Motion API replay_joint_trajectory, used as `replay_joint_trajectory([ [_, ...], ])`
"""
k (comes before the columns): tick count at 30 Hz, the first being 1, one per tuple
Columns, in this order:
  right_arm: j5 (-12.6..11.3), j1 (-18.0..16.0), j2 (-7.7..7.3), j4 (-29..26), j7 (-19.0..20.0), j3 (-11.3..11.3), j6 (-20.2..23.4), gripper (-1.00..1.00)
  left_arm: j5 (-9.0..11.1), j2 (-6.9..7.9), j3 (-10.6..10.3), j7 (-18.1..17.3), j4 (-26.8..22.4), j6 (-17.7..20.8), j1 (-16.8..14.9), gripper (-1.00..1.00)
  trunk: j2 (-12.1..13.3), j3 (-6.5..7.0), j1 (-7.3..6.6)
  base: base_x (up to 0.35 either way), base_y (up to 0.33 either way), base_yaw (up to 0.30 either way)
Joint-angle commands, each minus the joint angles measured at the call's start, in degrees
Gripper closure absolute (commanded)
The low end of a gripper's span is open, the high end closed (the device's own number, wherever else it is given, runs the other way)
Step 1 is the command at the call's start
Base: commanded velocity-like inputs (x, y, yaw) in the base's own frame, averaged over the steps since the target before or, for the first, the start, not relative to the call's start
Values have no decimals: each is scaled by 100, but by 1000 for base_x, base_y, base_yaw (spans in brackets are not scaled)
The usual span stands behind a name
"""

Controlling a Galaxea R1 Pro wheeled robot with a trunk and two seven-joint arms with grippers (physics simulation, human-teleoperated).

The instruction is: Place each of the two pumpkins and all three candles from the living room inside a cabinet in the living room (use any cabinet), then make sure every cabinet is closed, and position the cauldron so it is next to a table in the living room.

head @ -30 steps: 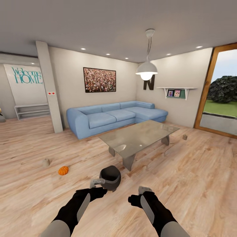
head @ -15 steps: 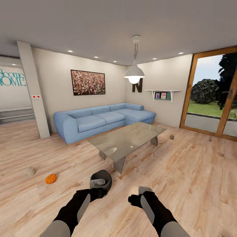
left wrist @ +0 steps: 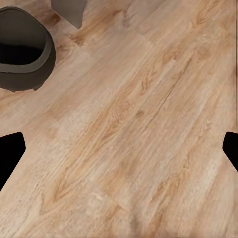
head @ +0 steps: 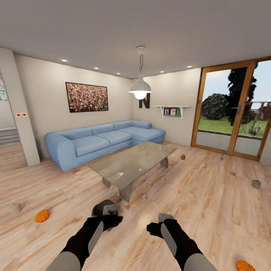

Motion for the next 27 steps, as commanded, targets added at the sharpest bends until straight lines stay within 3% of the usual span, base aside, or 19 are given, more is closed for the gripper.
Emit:
replay_joint_trajectory([
  [1,-59,-4,0,-4,-52,17,16,-100,53,3,-10,8,-11,32,-1,-100,38,18,-23,0,0,-223],
  [27,-68,-4,0,11,-48,9,16,-100,54,3,-12,3,-10,41,-1,-100,1081,656,-594,0,0,-223],
])
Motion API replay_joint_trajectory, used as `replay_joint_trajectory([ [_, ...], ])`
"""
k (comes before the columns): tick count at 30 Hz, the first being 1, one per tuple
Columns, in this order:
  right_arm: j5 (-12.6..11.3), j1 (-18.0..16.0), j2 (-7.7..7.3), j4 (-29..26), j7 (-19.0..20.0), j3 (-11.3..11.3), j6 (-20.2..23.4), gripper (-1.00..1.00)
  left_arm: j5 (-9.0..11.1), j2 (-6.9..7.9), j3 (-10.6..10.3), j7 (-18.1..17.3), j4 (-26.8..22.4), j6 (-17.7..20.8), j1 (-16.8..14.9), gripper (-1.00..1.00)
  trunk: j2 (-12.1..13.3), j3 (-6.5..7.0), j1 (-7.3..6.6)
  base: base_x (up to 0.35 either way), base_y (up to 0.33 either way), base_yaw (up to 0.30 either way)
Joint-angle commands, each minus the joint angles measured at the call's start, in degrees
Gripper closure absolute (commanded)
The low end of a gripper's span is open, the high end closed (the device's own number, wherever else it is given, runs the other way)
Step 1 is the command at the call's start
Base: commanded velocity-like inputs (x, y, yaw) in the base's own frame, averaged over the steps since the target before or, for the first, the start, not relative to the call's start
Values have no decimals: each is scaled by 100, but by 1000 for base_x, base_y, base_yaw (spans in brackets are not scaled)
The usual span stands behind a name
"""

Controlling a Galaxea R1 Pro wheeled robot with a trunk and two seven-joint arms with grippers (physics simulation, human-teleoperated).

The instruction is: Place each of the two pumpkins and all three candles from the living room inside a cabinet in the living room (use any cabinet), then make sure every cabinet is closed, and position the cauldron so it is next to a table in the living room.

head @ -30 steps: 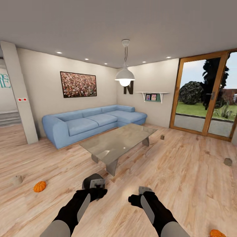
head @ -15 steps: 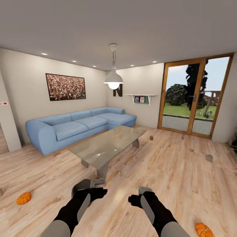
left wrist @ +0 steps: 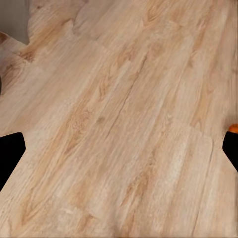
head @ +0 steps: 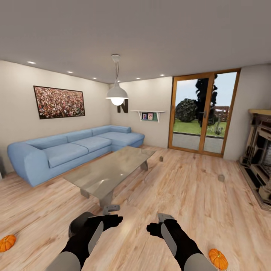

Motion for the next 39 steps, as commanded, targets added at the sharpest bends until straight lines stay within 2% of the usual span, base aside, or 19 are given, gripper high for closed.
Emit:
replay_joint_trajectory([
  [1,-59,-4,0,-6,-51,15,16,-100,53,3,-8,11,-11,32,-1,-100,37,17,-22,0,0,-223],
  [31,-68,-4,0,19,-48,10,16,-100,53,3,-8,3,-11,32,-1,-100,1240,754,-681,-1,0,-223],
  [39,-68,-4,0,27,-48,9,16,-100,53,3,-8,3,-11,32,1,-100,1561,950,-857,-113,0,-224],
])
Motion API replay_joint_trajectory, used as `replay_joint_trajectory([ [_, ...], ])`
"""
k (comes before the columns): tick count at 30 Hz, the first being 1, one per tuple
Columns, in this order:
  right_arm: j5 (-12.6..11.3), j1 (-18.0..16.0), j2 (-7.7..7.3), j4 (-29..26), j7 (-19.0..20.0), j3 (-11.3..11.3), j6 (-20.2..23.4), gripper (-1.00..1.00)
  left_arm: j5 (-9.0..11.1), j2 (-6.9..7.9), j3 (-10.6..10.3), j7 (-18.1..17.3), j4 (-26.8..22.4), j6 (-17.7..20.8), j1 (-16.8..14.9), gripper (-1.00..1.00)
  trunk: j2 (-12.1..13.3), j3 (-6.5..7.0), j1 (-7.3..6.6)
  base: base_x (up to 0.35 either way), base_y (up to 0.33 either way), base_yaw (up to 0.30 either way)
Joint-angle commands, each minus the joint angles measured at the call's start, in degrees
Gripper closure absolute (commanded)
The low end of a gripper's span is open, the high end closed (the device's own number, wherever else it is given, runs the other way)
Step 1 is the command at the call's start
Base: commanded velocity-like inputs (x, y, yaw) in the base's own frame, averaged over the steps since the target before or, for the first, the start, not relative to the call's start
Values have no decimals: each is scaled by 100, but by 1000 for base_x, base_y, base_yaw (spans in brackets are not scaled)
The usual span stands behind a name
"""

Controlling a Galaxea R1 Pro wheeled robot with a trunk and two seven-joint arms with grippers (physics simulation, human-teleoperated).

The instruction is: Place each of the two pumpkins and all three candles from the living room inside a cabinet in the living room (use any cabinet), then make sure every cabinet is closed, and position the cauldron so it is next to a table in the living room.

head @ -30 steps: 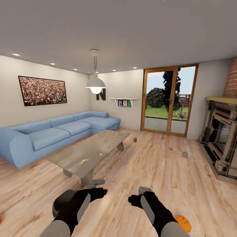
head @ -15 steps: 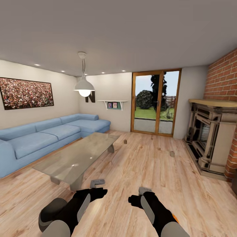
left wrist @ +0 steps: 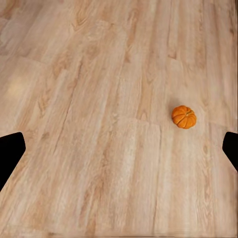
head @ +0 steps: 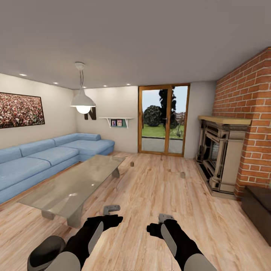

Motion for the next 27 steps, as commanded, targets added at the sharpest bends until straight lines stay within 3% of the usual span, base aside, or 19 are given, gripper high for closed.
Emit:
replay_joint_trajectory([
  [1,-55,-4,0,-5,-49,17,17,-100,51,3,-7,11,-11,33,-2,-100,35,16,-24,-266,0,-223],
  [10,-55,-4,0,2,-49,10,17,-100,51,3,-7,11,-11,32,-3,-100,396,237,-222,-278,0,-224],
  [18,-49,-4,0,6,-49,-209,17,-100,51,3,-7,11,-11,33,-4,-100,717,433,-398,-38,0,-223],
  [27,-47,-4,0,7,-49,-270,17,-100,51,3,-7,11,-11,33,-4,-100,1078,654,-595,-4,0,-223],
])
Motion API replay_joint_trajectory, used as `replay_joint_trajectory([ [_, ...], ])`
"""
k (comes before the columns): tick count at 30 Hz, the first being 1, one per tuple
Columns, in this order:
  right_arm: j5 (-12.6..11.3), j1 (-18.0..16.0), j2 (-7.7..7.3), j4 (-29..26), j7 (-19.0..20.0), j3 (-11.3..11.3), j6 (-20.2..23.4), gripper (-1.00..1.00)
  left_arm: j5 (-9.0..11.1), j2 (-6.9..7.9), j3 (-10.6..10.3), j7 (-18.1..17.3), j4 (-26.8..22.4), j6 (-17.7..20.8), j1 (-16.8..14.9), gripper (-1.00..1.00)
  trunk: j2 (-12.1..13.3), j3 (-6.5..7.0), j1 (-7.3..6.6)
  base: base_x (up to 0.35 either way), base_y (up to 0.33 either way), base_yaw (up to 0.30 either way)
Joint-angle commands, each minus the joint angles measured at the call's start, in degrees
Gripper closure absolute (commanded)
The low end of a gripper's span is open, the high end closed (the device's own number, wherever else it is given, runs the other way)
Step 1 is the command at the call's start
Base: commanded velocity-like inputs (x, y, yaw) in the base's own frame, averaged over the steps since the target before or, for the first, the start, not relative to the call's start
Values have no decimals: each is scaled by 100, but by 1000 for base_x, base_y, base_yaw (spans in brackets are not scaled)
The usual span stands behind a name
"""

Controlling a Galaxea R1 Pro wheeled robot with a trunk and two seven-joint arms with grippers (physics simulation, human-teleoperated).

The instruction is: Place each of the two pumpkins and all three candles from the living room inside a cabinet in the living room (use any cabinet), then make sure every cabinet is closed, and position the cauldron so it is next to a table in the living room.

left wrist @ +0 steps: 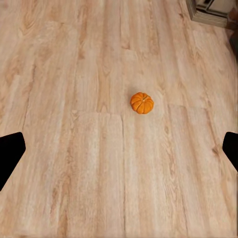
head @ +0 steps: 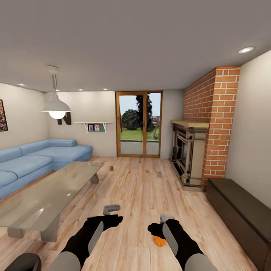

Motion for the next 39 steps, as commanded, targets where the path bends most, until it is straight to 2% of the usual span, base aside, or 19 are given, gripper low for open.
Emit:
replay_joint_trajectory([
  [1,-58,-1,0,-6,-47,9,16,-100,53,3,-8,11,-9,30,1,-100,40,24,-21,-1,0,-223],
  [39,-60,-1,0,2,-49,0,16,-100,53,3,-8,11,-9,23,2,-100,1564,957,-856,0,0,-223],
])
